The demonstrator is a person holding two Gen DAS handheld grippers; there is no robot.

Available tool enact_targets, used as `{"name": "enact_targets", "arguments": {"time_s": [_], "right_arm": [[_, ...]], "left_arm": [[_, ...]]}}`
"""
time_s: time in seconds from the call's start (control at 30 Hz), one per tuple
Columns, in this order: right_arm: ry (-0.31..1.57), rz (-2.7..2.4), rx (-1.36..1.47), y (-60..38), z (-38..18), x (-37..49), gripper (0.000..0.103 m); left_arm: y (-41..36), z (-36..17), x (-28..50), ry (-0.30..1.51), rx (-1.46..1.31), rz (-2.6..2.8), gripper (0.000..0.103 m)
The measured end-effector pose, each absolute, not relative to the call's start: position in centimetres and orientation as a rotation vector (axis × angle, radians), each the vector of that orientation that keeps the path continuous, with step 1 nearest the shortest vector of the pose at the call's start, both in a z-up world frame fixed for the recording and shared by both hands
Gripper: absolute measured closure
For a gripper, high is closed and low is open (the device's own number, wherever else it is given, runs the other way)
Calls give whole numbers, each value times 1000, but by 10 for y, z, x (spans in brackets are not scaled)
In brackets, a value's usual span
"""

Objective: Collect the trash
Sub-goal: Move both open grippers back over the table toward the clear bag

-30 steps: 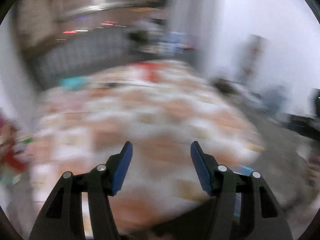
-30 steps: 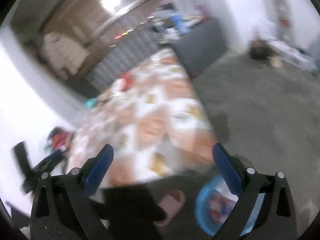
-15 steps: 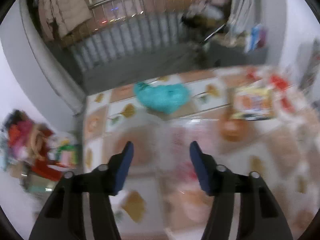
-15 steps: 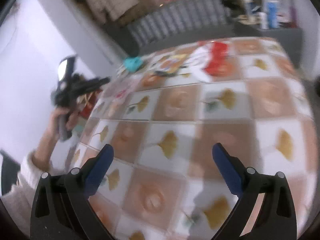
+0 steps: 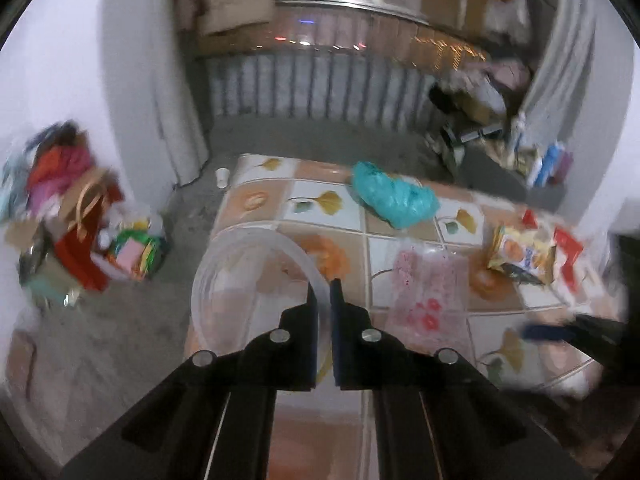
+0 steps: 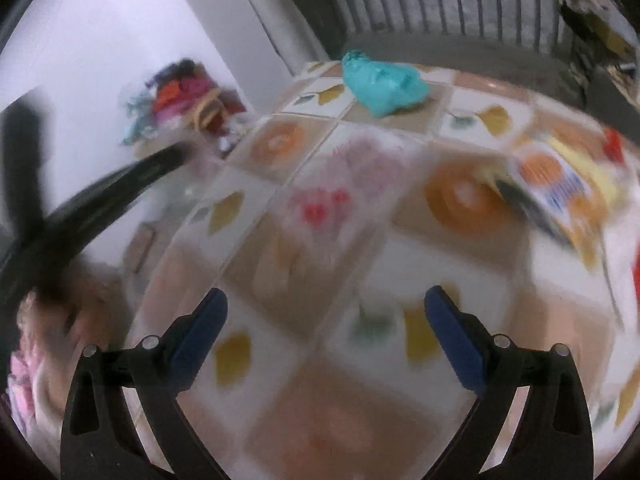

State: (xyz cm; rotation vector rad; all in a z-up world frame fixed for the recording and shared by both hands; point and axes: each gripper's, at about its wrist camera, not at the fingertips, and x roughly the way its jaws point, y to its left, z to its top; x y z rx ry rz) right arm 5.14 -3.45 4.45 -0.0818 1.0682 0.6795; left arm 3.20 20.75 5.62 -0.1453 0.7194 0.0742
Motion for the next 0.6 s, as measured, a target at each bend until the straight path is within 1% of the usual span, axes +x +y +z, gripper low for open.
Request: {"name": "enact_targets", "arguments": {"time_s": [0.1,0.17,0.27,0.43,0.57,0.6], "right_arm": [[1085,620,-84,-6,40,83,8],[1121,562,-62,4,34,98,8],[1130,481,-76,18,27,111,8],[1079,321,-264,51,15,102,7],[1040,337,-238,48,13,88,8],[1034,343,-242,44,13,82,13]], "left_arm": [[206,72,15,606,-125,95,98],[209,76,11,569,-151,86,98],[214,74,10,554,-192,83,98],[225,68,13,584,-226,100,98],[229,73,7,563,-209,128,98],[229,73,5,557,-203,131,98]]}}
